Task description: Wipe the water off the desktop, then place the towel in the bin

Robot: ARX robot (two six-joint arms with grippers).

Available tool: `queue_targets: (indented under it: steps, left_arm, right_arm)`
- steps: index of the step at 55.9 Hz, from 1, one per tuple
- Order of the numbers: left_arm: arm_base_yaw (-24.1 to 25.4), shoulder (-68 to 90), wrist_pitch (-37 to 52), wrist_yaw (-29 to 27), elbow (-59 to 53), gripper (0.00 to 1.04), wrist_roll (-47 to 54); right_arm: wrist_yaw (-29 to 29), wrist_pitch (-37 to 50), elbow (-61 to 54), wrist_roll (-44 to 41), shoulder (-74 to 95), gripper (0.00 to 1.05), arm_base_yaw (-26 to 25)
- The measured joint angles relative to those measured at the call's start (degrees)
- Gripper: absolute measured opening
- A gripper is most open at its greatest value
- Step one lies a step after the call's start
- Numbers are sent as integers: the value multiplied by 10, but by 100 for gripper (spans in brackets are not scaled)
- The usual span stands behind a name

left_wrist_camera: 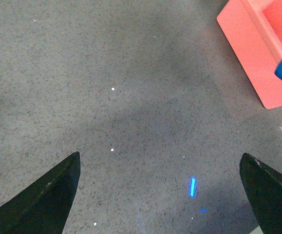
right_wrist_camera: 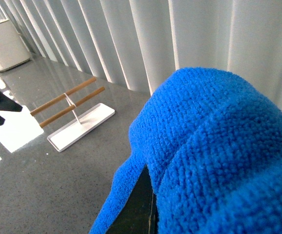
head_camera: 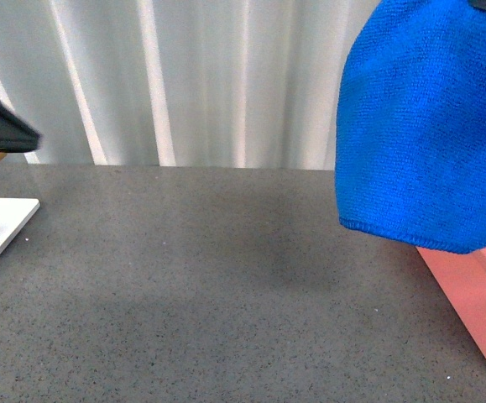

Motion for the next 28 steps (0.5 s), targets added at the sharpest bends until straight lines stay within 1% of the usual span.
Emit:
queue_targets:
  steps: [4, 9, 21, 23, 25, 26, 28]
  left_arm:
    - [43, -38, -38, 26, -8, 98, 36]
    - [84, -69, -86, 49, -9, 98, 70]
    - [165, -129, -208, 114, -10, 98, 179]
    - [166, -152, -154, 85, -34, 94, 161]
    - [165, -199, -20, 7, -96, 87, 113]
    - [163, -211, 12, -7, -113, 85, 106]
    - [154, -258, 145, -60, -180, 78, 41]
  right_arm:
    - [4, 1, 0, -2, 7, 4, -1]
    - [7, 1, 0, -7, 12, 4, 1]
    - [11, 1, 0, -13, 14, 4, 5]
    - [11, 0, 0, -15, 14, 4, 5]
    - [11, -1, 0, -16, 14, 4, 5]
    - [12, -1, 0, -17, 14, 4, 5]
    - [15, -1, 0, -17, 14, 4, 4]
